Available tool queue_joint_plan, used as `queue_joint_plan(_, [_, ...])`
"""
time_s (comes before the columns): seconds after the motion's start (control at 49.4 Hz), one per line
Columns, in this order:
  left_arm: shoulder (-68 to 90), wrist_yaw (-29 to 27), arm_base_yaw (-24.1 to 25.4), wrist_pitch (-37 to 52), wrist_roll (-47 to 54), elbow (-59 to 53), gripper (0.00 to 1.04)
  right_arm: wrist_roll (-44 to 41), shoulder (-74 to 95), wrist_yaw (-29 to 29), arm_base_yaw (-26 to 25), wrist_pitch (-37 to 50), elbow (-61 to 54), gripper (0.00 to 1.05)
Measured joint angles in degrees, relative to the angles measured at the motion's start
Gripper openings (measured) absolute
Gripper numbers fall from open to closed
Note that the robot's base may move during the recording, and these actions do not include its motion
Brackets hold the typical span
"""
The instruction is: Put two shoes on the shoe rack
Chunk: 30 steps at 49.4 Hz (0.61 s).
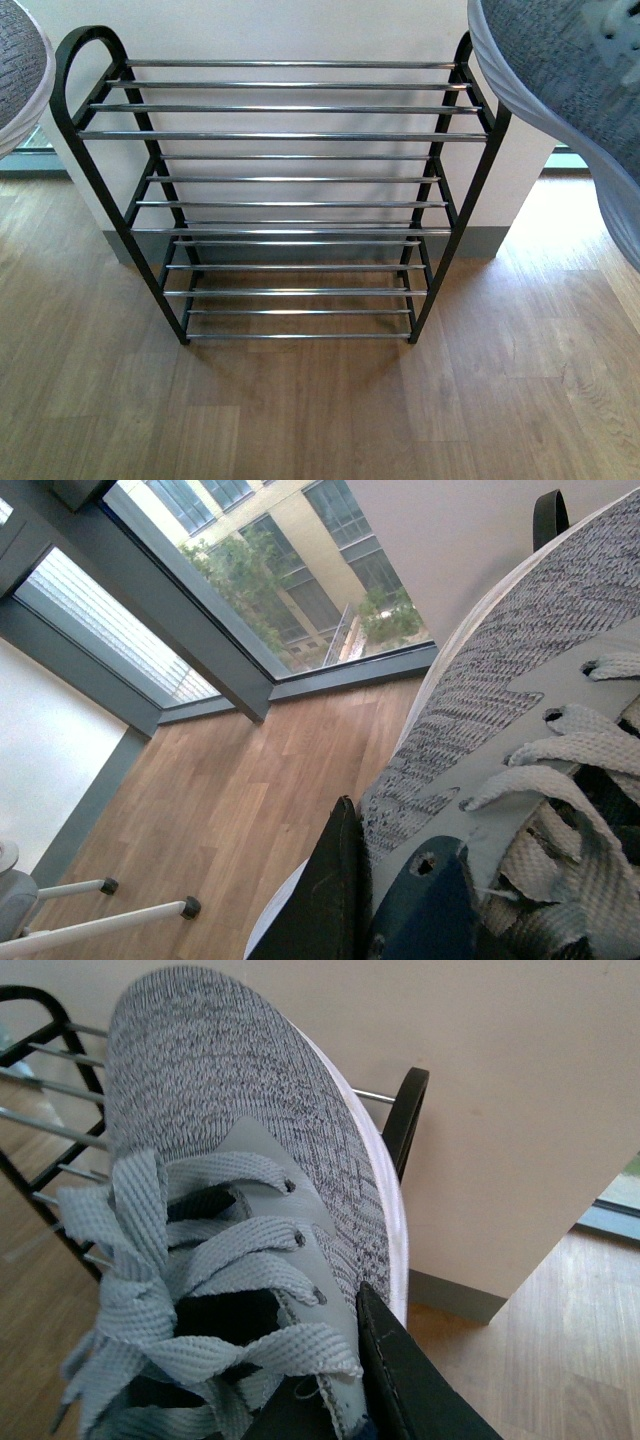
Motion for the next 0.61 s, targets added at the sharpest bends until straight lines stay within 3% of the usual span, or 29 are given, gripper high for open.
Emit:
queue_joint_plan(0.283, [0.0,0.0,0.0,0.0,0.0,0.0,0.02,4.4,17.4,6.5,7.0,-3.2,17.2,0.01])
queue_joint_plan(0.607, [0.0,0.0,0.0,0.0,0.0,0.0,0.02,11.0,34.1,11.8,10.7,-17.5,41.1,0.01])
